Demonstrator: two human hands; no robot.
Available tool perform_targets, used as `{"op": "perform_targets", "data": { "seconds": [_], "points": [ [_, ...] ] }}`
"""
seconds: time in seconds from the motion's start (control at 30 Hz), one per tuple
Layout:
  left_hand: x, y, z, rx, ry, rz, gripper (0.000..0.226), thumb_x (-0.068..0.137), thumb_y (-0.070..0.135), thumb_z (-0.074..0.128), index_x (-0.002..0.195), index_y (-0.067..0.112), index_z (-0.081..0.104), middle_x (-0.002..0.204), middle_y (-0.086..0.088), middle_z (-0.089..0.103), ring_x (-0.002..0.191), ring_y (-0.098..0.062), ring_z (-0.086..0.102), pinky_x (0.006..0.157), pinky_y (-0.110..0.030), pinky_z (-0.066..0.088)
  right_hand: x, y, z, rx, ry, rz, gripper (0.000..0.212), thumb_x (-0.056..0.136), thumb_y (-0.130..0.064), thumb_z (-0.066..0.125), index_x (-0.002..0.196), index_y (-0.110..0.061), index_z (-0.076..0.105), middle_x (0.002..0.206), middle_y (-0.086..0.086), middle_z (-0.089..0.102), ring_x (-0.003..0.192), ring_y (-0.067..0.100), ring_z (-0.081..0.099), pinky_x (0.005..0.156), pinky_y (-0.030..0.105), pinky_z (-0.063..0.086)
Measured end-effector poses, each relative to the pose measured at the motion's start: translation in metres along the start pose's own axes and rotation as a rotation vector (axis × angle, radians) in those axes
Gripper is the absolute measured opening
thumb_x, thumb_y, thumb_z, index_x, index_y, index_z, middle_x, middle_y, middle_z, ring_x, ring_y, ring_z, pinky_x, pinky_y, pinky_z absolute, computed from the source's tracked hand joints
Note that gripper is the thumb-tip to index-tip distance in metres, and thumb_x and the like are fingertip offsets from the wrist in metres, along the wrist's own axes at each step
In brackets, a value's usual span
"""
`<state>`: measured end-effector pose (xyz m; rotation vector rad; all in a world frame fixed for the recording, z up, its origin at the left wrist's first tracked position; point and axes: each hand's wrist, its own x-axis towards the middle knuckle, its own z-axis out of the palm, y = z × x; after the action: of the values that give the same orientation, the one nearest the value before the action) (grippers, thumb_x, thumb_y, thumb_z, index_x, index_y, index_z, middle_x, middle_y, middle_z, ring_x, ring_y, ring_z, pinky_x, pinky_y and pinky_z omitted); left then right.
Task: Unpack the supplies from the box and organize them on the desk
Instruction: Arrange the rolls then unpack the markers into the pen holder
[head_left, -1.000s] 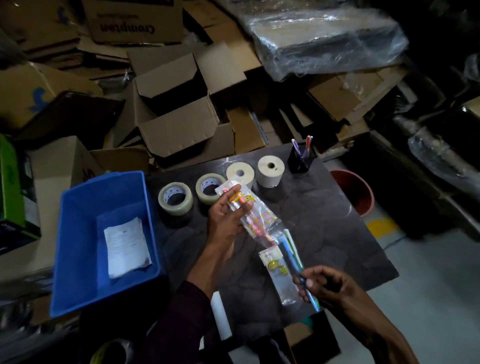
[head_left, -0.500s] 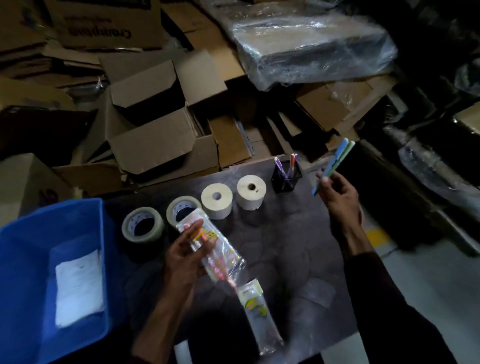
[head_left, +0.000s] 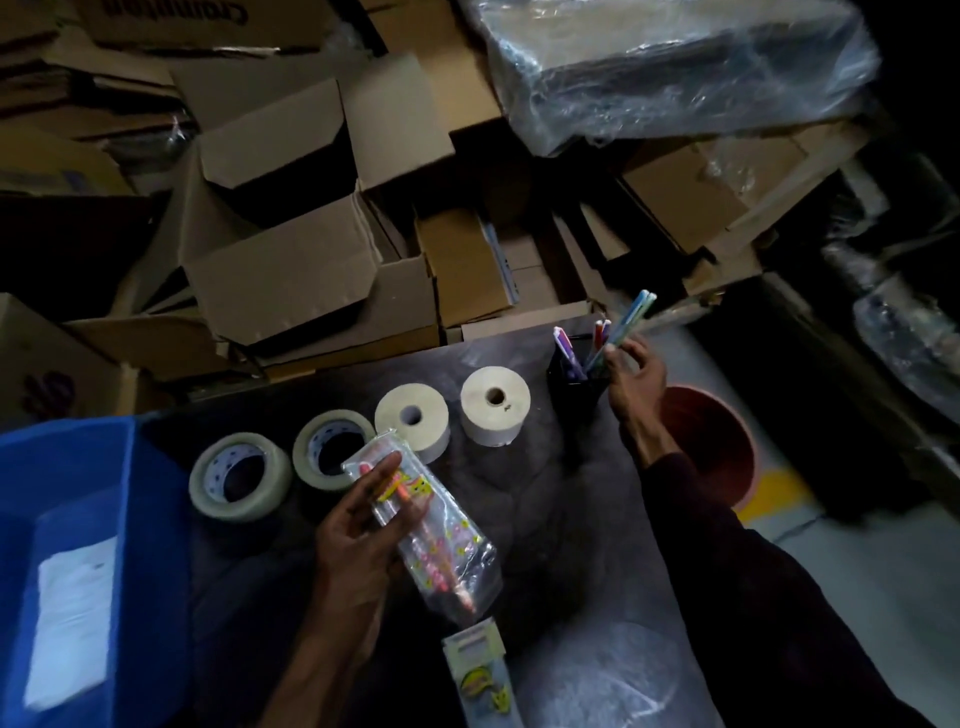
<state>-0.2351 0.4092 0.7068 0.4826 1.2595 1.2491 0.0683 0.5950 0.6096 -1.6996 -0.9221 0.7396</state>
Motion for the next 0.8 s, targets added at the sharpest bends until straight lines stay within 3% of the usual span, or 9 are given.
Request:
{"op": "perform_targets", "data": {
  "seconds": [0.07,0.13,0.2,0.27,0.4,0.47,0.57,0.67,0.8],
  "points": [
    [0.003,-0.004,0.003,0.008,0.005,-0.011,0.058,0.066,0.002,0.075,0.121,0.019,0.067,0.116,-0.001,0.072,0.099,-0.017,0.070,0.082,-0.043,0.059,0.019,0.042,-0.001,-0.085,-0.025,-0.010,0.042,0.077,-0.045,0.068,0.105,-0.013,0.075,0.121,0.009,0.068,0.116,0.022,0.063,0.102,0.043,0.051],
    [0.004,-0.007,0.004,0.010,0.008,-0.034,0.057,0.070,-0.001,0.072,0.123,0.018,0.066,0.116,-0.002,0.072,0.099,-0.020,0.070,0.082,-0.044,0.059,0.011,0.040,-0.003,-0.155,-0.048,-0.007,0.034,0.079,-0.038,0.071,0.104,-0.017,0.075,0.124,0.012,0.065,0.119,0.025,0.061,0.104,0.047,0.048],
    [0.005,-0.008,0.005,0.005,0.009,-0.045,0.057,0.070,-0.002,0.071,0.123,0.018,0.066,0.115,-0.001,0.073,0.098,-0.020,0.070,0.078,-0.041,0.060,-0.005,0.019,-0.003,-0.163,-0.026,-0.023,0.027,0.081,-0.022,0.075,0.108,-0.023,0.072,0.125,0.013,0.064,0.121,0.027,0.058,0.108,0.044,0.046],
    [0.006,-0.006,0.006,0.011,0.011,-0.042,0.055,0.070,-0.003,0.071,0.121,0.019,0.067,0.114,-0.001,0.073,0.097,-0.020,0.070,0.079,-0.042,0.060,-0.013,0.007,-0.004,-0.128,-0.036,-0.069,0.035,0.079,-0.016,0.076,0.109,-0.032,0.066,0.123,0.006,0.065,0.120,0.022,0.058,0.105,0.033,0.046],
    [0.005,-0.002,0.008,0.019,0.003,-0.024,0.055,0.068,0.000,0.072,0.118,0.022,0.068,0.109,0.004,0.075,0.091,-0.015,0.072,0.072,-0.037,0.061,-0.020,-0.007,-0.013,-0.040,-0.031,-0.022,0.050,0.082,-0.008,0.076,0.128,-0.014,0.058,0.129,-0.002,0.058,0.114,0.005,0.055,0.089,0.000,0.039],
    [0.004,0.002,0.010,0.001,-0.008,-0.016,0.056,0.070,-0.002,0.071,0.121,0.020,0.066,0.108,0.005,0.074,0.091,-0.013,0.072,0.071,-0.035,0.061,-0.031,-0.014,-0.020,0.007,0.029,-0.001,0.048,0.085,-0.006,0.073,0.130,-0.008,0.056,0.129,0.000,0.057,0.114,0.005,0.054,0.088,0.000,0.041],
    [0.003,0.005,0.013,-0.017,-0.014,-0.001,0.057,0.070,-0.003,0.072,0.122,0.018,0.066,0.114,0.003,0.073,0.096,-0.014,0.071,0.074,-0.036,0.060,-0.068,-0.020,-0.031,0.071,0.132,0.025,0.034,0.091,-0.006,0.068,0.124,-0.004,0.059,0.124,0.013,0.063,0.111,0.012,0.059,0.090,0.017,0.049],
    [0.000,0.009,0.020,-0.014,-0.032,0.019,0.057,0.067,-0.001,0.076,0.121,0.016,0.067,0.118,0.000,0.071,0.098,-0.016,0.070,0.078,-0.039,0.059,-0.138,-0.023,-0.037,0.172,-0.044,0.080,0.016,0.094,-0.004,0.064,0.110,-0.008,0.064,0.102,0.003,0.068,0.088,-0.003,0.063,0.080,0.019,0.050],
    [-0.003,0.014,0.025,-0.005,-0.100,0.059,0.055,0.073,-0.010,0.072,0.123,0.011,0.065,0.124,-0.006,0.068,0.104,-0.017,0.067,0.089,-0.044,0.056,-0.238,-0.040,-0.038,0.336,-0.492,0.274,0.013,0.093,0.000,0.062,0.104,-0.001,0.068,0.092,0.006,0.074,0.085,0.014,0.065,0.073,0.021,0.054]
  ]
}}
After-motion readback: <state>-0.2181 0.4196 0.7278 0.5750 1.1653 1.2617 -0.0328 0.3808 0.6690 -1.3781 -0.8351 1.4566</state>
